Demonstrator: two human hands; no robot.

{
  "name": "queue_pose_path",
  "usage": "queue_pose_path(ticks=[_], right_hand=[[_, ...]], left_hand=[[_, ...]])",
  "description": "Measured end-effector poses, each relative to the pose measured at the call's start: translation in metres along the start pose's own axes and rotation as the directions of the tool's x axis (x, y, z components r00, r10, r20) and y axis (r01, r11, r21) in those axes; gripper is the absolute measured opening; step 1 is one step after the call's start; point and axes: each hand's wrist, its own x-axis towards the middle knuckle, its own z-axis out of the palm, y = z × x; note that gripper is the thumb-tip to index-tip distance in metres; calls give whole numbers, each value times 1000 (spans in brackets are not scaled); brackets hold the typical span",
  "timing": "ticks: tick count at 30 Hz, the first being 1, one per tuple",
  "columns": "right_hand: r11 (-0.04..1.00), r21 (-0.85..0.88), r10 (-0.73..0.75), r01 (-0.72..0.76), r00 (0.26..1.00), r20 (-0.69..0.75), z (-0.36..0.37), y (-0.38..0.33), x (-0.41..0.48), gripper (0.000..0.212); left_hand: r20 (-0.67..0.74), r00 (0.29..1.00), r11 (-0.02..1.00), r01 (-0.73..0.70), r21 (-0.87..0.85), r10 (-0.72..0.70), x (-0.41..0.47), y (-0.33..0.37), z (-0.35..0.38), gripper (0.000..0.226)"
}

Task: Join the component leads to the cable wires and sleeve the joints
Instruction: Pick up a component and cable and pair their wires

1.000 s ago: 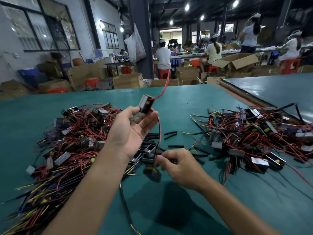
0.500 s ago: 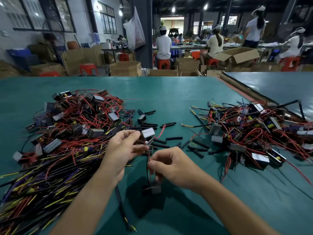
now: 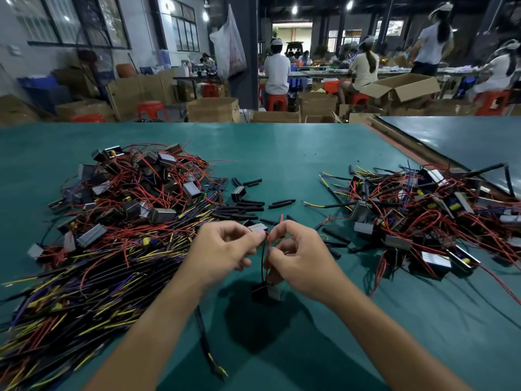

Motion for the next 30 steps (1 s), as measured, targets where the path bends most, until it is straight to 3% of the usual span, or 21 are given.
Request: queue_pose_path(ticks=[3,6,10,16,18,22,25,30], right_hand=[[1000,14,5,-6,1000,23,-1,1,0,5],[998,59,30,-33,998,55,1,3,1,11],[997,50,55,-59,996,70,-3,1,2,27],[996,76,44,-47,998,41,-5,-1,4,20],[998,62,4,-3,1000,-8,-6,-1,6,21],[979,-147,-154,139,984,-94,-13,2,6,27],[966,-154,-222,208,972,-83,-13,2,6,30],[968,-125,-229,218,969,-87,-10,4,5,16]], left_hand=[[121,991,999,47,13,-48,-4,-4,7,13],[141,988,998,63,-29,-58,-3,-5,4,2],[123,990,991,82,-106,-69,-3,-2,1,25],[121,992,995,40,-90,-29,-1,-1,-2,21],[120,993,994,33,-104,-20,-1,-1,-4,17],[116,993,996,-22,-83,31,-1,-2,-7,22],[92,992,996,-82,-45,86,0,-2,-6,28],[38,990,990,-137,-26,138,2,-1,-5,20]])
